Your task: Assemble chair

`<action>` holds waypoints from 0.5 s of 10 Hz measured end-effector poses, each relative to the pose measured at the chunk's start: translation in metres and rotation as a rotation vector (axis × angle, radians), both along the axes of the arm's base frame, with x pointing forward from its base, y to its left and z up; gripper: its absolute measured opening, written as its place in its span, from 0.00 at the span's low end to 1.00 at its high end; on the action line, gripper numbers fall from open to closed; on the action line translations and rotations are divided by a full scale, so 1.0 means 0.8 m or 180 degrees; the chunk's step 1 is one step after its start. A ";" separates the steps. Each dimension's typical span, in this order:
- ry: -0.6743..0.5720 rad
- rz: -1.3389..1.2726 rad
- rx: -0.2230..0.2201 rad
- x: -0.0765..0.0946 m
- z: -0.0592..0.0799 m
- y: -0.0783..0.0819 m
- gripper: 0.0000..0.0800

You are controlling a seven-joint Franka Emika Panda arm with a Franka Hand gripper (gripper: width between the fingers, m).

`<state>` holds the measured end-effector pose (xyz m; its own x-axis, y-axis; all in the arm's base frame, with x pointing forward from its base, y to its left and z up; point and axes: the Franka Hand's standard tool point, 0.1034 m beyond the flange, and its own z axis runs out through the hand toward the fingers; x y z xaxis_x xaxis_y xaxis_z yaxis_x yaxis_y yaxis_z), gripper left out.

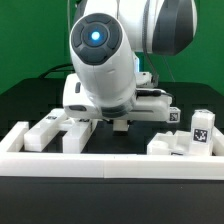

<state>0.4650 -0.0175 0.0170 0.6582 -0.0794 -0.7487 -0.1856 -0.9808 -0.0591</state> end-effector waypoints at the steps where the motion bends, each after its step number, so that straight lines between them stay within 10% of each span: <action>1: -0.0058 0.0019 0.0011 0.007 0.012 0.004 0.36; 5: -0.0369 0.0062 0.0049 0.039 0.065 0.017 0.36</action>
Offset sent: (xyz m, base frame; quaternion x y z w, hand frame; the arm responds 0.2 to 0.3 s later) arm 0.0247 0.0171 0.0652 0.0273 0.0379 -0.0074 0.9989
